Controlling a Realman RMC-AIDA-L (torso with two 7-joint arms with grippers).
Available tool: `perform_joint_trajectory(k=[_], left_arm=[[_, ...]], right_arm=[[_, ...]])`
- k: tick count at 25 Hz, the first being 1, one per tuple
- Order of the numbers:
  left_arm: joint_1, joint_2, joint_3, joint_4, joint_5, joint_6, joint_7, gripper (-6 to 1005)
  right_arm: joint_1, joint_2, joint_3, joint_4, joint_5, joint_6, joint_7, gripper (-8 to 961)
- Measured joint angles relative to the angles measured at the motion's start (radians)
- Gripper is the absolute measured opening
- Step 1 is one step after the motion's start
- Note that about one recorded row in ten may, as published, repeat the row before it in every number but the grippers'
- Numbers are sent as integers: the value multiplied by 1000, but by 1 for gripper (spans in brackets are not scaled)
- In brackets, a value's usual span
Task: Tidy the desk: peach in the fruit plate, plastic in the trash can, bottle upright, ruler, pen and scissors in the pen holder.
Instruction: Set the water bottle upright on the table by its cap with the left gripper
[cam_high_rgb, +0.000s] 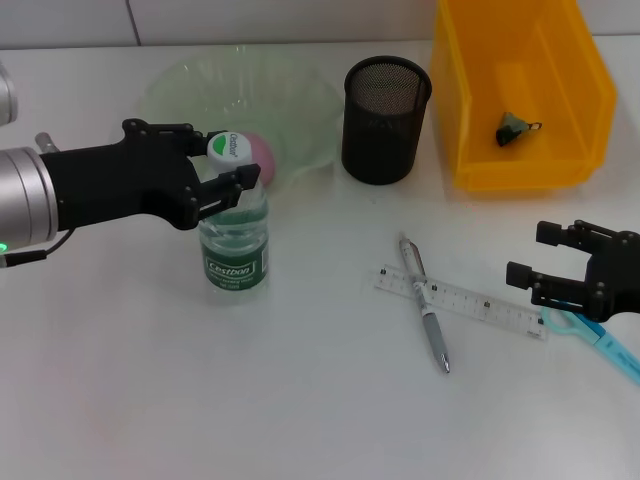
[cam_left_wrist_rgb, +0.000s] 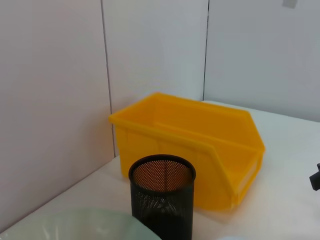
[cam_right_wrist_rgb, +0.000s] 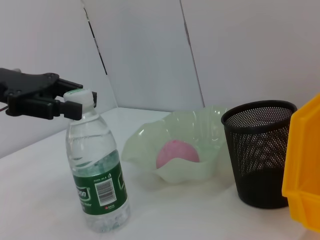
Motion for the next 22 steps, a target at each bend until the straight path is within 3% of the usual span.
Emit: perform_joint_trajectory(k=[20, 22], left_arm=[[-2, -1, -21, -36, -65, -15, 38, 492], [-2, -1, -21, -36, -65, -15, 38, 631]], right_arm=[[0, -6, 1, -16, 0, -15, 27, 795], [-3, -6, 1, -31, 0, -18, 44, 795]])
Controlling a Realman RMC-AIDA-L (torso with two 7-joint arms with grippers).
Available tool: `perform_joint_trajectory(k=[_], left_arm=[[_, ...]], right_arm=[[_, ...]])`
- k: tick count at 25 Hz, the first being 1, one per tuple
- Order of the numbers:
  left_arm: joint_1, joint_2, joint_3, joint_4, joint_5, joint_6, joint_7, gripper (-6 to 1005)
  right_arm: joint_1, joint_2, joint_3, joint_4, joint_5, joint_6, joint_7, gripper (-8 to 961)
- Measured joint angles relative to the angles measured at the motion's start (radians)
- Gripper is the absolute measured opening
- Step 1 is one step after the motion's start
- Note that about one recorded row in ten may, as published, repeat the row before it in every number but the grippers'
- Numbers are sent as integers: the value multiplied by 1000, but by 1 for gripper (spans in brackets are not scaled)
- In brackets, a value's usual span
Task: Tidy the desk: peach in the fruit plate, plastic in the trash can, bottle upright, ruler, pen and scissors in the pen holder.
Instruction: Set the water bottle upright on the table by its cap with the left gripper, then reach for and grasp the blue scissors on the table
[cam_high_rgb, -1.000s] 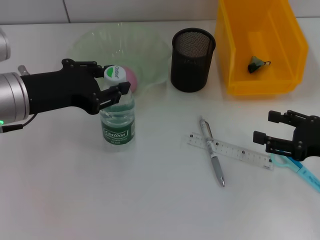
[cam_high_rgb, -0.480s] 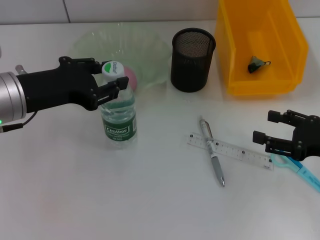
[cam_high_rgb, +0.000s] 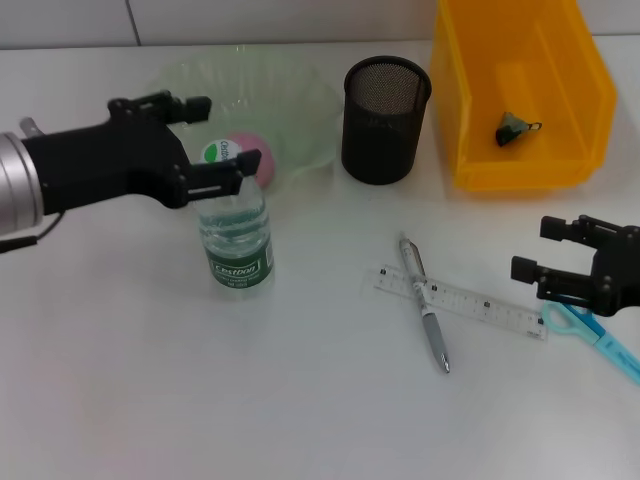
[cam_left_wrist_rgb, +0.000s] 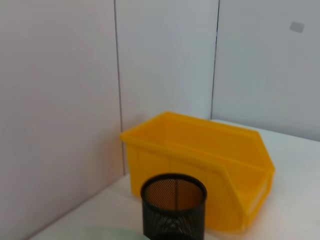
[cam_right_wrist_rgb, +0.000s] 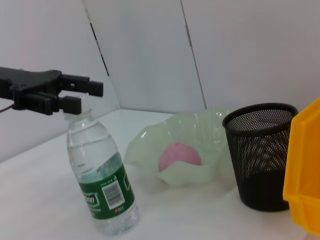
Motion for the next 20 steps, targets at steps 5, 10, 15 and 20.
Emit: perform_joint_trajectory(k=[5, 10, 15, 20], left_arm=[[79, -2, -31, 102, -157, 13, 88, 795], [115, -2, 17, 30, -369, 184, 331, 819], [91, 0, 145, -144, -384, 282, 562, 818], [-14, -3, 218, -398, -389, 279, 642, 818]], right_arm=[[-32, -4, 20, -128, 0, -37, 101, 795], [-42, -4, 131, -322, -75, -141, 288, 796], [2, -5, 214, -575, -277, -267, 601, 796], [94, 3, 189, -836, -630, -405, 890, 796]])
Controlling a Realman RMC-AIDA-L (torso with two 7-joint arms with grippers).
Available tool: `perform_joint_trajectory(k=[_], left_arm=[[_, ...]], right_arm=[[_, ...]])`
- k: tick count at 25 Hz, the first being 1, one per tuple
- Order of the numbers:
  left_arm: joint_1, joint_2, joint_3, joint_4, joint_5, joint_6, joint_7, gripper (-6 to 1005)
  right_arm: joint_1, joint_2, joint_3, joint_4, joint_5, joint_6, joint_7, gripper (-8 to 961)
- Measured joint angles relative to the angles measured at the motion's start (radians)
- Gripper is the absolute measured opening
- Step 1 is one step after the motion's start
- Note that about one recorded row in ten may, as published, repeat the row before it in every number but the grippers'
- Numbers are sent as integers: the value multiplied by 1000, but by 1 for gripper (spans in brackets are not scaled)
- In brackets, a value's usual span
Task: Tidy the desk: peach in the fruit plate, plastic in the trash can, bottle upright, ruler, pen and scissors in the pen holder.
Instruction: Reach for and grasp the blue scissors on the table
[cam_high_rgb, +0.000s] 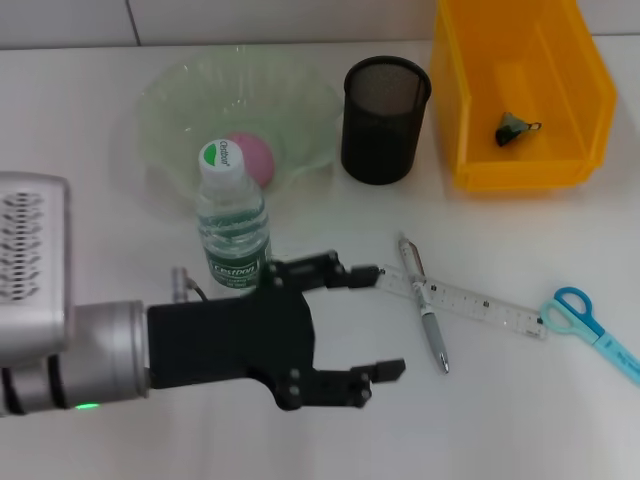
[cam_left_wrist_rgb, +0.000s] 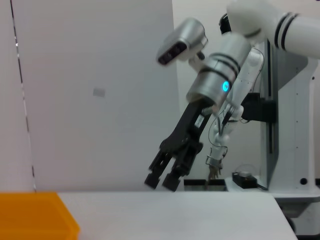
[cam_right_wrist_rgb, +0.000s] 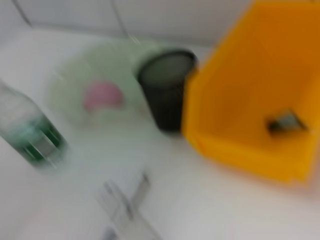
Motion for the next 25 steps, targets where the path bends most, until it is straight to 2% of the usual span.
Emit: perform_joint_trajectory(k=[2, 3, 4, 7, 8, 9, 18, 25], left_arm=[[-52, 0, -1, -103, -14, 2, 4, 818], [-73, -1, -2, -144, -18, 2, 9, 818], [-89, -1, -3, -174, -21, 2, 19, 817], [-129, -2, -5, -252, -23, -4, 56, 814], [-139, -3, -5, -269, -23, -7, 63, 813], [-145, -3, -5, -279, -23, -10, 66, 813], [-152, -3, -4, -300, -21, -35, 69, 813], [-153, -3, -1, -302, -21, -36, 70, 813]], right_arm=[[45, 11, -51, -53, -152, -50, 71, 795], [67, 14, -138, -64, -251, -59, 131, 795], [67, 14, -138, -64, -251, -59, 131, 795], [75, 13, -265, -43, -318, -27, 189, 795], [77, 13, -338, -12, -339, 9, 211, 795], [77, 13, -338, -12, -339, 9, 211, 795], [69, 14, -576, 76, -409, 141, 259, 796], [67, 15, -628, 114, -420, 175, 298, 794]])
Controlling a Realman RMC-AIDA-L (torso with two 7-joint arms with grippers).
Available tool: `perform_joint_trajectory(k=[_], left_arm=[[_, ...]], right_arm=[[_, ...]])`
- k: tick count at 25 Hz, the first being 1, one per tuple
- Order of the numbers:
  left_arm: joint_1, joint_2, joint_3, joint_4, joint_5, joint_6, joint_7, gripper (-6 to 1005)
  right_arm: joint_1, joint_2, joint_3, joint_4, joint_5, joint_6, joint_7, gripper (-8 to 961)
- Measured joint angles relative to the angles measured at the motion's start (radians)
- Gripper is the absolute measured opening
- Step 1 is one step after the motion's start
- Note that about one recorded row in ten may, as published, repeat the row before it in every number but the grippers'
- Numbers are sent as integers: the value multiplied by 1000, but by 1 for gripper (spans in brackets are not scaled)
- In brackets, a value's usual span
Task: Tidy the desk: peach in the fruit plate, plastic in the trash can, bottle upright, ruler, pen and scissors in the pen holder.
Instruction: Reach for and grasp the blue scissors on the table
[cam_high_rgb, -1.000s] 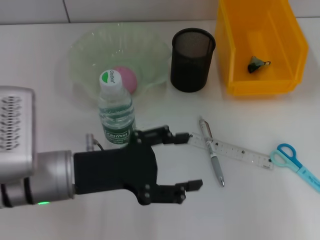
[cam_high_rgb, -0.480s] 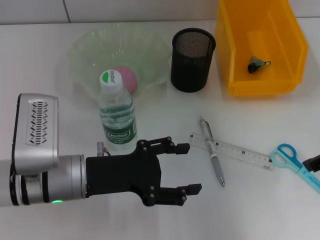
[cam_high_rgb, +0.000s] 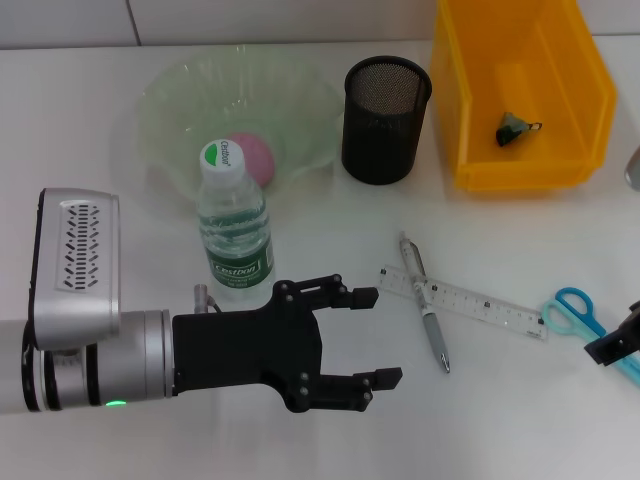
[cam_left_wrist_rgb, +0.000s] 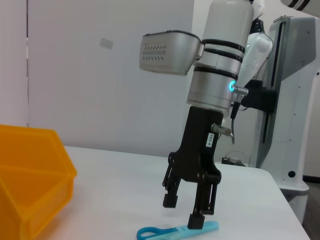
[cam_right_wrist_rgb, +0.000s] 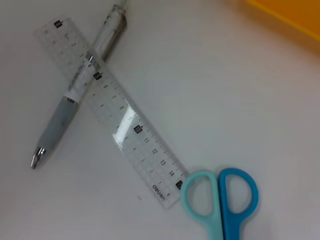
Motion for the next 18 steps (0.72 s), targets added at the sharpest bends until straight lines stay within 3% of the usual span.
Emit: perform_joint_trajectory(k=[14, 18], left_arm=[[-2, 0, 2, -1, 1, 7, 1, 813], [-4, 0, 4, -1, 1, 8, 1, 813]], right_arm=[[-8, 1, -40, 45, -5, 61, 32, 791], [-8, 1, -41, 50, -5, 66, 34, 737]])
